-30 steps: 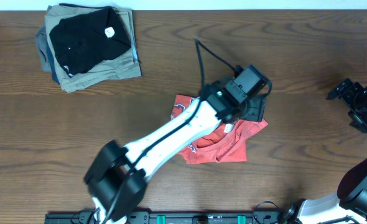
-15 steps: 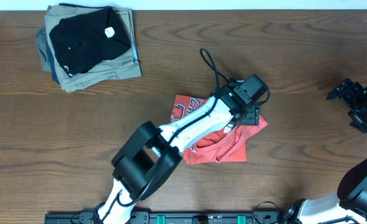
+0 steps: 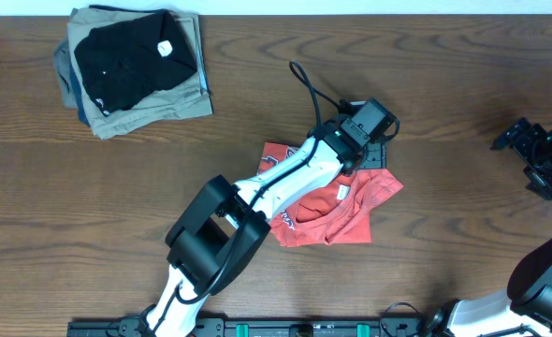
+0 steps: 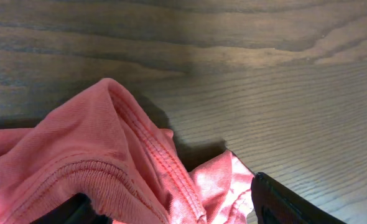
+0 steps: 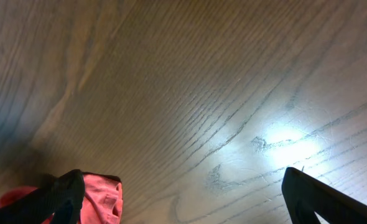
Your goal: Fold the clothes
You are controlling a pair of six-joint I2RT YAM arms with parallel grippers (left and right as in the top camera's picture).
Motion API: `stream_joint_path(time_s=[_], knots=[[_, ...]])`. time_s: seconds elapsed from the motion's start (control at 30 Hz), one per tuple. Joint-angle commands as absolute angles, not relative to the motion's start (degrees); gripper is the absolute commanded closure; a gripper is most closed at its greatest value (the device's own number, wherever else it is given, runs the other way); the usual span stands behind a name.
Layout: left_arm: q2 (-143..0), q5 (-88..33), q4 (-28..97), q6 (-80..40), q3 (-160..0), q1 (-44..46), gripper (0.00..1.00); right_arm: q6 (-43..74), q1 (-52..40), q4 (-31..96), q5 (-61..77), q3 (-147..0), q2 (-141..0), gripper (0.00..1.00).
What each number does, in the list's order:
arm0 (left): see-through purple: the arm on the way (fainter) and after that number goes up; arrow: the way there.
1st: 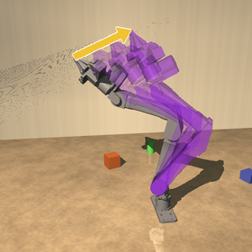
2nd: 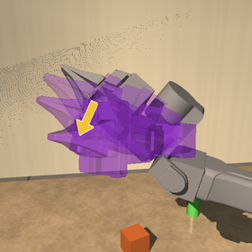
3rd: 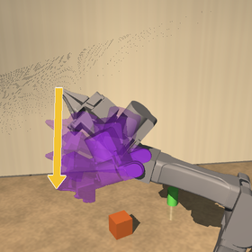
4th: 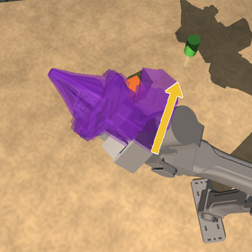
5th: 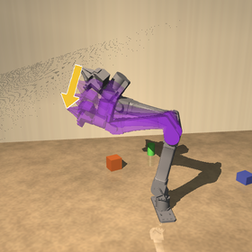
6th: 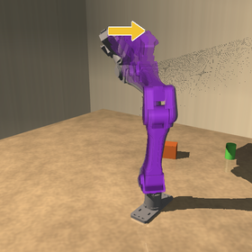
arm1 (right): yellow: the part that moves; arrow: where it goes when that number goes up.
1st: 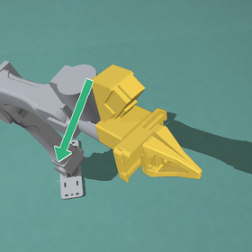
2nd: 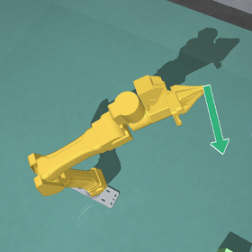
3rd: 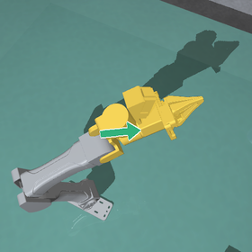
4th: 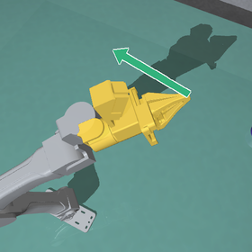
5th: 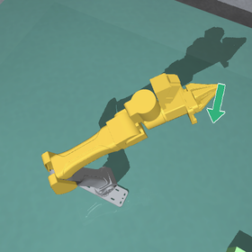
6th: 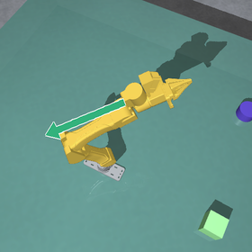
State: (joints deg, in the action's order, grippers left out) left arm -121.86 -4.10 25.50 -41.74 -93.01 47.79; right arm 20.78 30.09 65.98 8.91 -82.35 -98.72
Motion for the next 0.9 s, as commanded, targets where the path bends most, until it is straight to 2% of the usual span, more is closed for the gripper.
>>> stream_joint_path(time_s=[0.0,0.07,0.2,0.37,0.47,0.57,0.6,0.63,0.77,0.83,0.87], knots=[[-124.4,-3.9,25.6,-40.8,-92.9,47.9,0.32,20.7,30.6,66.0,8.3,-83.0,-97.7,0.01],[-124.8,-3.8,25.2,-40.8,-92.9,47.9,0.38,20.7,30.6,66.0,8.3,-83.0,-97.7,0.01],[-124.9,-3.9,23.0,-40.8,-92.9,48.0,0.59,20.7,30.6,66.0,8.3,-83.0,-97.7,0.01],[-124.9,-7.0,21.2,-40.8,-92.9,48.6,0.92,20.7,30.6,66.0,8.3,-83.0,-97.7,0.01],[-124.8,-10.6,18.1,-40.8,-92.9,49.4,0.94,20.7,30.6,66.0,8.3,-83.0,-97.7,0.01],[-124.9,-8.8,17.0,-40.5,-92.9,50.6,0.94,20.7,30.6,66.0,8.3,-83.0,-97.7,0.01],[-125.0,-7.6,17.2,-40.1,-92.9,50.9,0.92,20.7,30.6,66.0,8.3,-83.0,-97.7,0.01],[-125.2,-6.6,17.6,-40.1,-92.9,51.2,0.86,20.7,30.6,66.0,8.3,-83.0,-97.7,0.01],[-125.7,-6.4,19.8,-39.9,-92.9,51.2,0.34,20.7,30.6,66.0,8.3,-83.0,-97.7,0.01],[-125.6,-6.5,21.5,-39.7,-92.9,51.2,0.16,20.7,30.6,66.0,8.3,-83.0,-97.7,0.01],[-125.3,-6.5,22.5,-39.7,-92.9,51.2,0.13,20.7,30.6,66.0,8.3,-83.0,-97.7,0.01]])
